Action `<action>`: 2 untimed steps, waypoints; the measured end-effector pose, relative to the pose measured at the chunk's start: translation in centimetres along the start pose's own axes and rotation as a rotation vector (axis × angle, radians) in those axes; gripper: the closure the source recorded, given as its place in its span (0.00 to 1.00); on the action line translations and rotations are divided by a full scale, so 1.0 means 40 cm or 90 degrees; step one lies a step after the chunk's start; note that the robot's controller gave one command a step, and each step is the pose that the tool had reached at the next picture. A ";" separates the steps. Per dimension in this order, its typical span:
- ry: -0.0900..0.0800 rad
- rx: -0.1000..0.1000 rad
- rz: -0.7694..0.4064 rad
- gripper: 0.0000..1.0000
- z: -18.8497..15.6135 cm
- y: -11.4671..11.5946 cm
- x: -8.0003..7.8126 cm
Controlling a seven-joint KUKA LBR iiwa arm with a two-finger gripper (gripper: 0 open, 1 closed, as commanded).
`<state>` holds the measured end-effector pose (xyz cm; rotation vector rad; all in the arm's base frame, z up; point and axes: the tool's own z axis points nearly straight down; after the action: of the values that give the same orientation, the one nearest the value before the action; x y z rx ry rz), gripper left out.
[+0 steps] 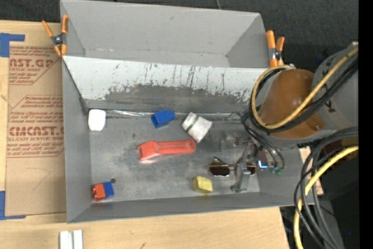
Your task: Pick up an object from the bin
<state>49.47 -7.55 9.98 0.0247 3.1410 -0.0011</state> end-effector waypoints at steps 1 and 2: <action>0.004 -0.001 -0.064 0.00 0.024 -0.047 0.009; -0.002 0.000 -0.140 0.00 -0.063 -0.006 0.006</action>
Offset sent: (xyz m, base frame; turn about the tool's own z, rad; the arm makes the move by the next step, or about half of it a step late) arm -0.0034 -0.0037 0.0239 -0.2182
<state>49.21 -7.78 12.51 -0.3205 3.1213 -0.0015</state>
